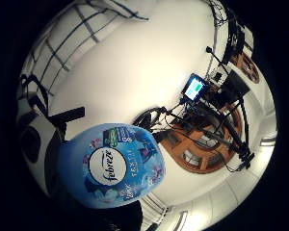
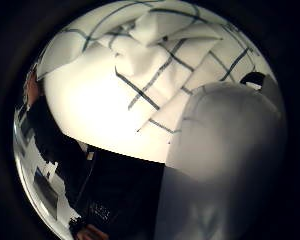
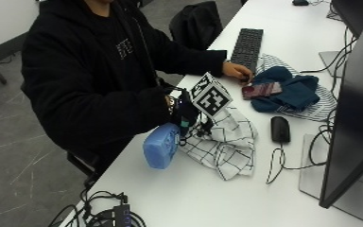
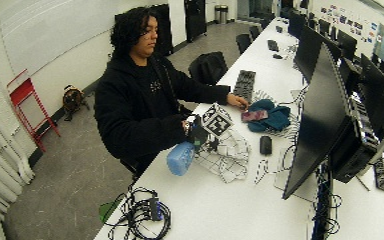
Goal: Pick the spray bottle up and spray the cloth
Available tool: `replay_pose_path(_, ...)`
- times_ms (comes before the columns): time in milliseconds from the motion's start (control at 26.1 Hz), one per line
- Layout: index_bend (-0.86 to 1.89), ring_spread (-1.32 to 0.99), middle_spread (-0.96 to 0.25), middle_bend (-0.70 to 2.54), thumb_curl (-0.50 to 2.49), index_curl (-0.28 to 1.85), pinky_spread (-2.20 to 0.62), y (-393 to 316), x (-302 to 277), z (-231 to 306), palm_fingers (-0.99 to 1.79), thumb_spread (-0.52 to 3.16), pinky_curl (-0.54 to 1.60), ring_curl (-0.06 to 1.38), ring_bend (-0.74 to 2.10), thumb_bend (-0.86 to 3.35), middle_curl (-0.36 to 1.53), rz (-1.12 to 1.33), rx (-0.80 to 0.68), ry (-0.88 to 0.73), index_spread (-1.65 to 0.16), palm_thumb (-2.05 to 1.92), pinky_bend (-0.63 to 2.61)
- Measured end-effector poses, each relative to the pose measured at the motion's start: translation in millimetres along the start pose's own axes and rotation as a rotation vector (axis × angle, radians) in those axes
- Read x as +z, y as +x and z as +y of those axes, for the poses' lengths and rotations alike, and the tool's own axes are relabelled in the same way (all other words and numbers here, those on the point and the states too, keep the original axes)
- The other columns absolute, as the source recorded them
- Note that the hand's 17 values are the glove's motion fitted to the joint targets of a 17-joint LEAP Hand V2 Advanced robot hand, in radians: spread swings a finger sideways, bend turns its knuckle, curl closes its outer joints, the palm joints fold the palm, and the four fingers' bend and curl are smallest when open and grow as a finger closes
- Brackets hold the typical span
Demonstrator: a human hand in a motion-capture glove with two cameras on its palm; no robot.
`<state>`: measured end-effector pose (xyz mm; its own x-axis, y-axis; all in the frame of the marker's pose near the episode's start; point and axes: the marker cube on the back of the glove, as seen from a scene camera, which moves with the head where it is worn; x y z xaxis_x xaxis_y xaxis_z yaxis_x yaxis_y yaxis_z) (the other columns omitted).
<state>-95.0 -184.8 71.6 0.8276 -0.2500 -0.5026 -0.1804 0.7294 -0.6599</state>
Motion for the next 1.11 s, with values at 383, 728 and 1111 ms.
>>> replay_pose_path(383, 0.22, -0.22, -0.21, 0.69, 0.72, 0.56, -0.34, -7, -95, 37, 1.39, 0.51, 0.40, 0.48, 0.80, -0.03, 0.55, -0.180, -0.214, 0.500, -0.28, 0.93, 0.49)
replay_pose_path(728, 0.21, -0.22, -0.21, 0.69, 0.73, 0.56, -0.34, -53, -198, 58, 1.40, 0.51, 0.40, 0.47, 0.80, -0.03, 0.55, -0.506, -0.600, 1.011, -0.28, 0.93, 0.48)
replay_pose_path(1111, 0.20, -0.22, -0.21, 0.69, 0.73, 0.57, -0.34, -122, -217, -55, 1.40, 0.52, 0.40, 0.48, 0.80, -0.03, 0.55, -1.139, -0.740, 1.010, -0.28, 0.93, 0.47)
